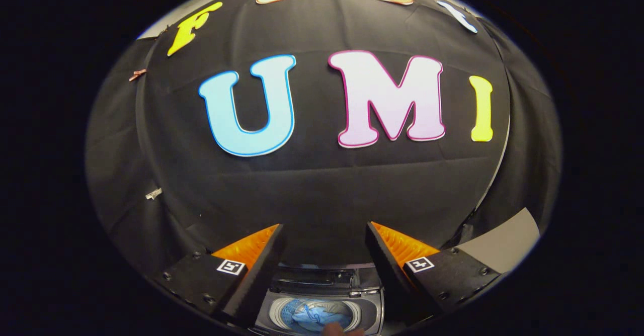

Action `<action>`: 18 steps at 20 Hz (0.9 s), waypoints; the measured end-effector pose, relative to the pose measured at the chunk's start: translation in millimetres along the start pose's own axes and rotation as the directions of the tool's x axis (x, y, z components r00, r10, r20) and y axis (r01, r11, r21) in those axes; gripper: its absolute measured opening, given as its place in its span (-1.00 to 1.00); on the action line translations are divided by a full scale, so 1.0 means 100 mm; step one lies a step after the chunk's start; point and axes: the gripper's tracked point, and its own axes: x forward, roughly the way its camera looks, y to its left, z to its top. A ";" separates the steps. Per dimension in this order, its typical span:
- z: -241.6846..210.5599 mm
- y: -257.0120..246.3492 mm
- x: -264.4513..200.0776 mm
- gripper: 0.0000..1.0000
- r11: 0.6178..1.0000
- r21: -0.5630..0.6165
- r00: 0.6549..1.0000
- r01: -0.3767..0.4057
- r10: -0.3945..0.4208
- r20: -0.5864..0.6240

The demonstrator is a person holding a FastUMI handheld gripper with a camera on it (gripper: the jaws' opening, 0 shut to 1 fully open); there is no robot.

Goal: Put the clothes into the washing machine and then close the washing machine lid.

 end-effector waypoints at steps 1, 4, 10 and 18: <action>-0.06 -0.02 0.12 0.99 1.000 -0.015 1.000 0.016 -0.016 -0.013; -0.25 -0.06 0.46 1.00 0.997 -0.061 0.998 0.037 -0.040 -0.053; -0.70 -0.03 0.96 0.99 0.991 -0.114 0.988 0.077 -0.091 -0.126; -1.13 0.00 1.09 0.98 0.996 -0.051 0.970 0.079 -0.088 -0.228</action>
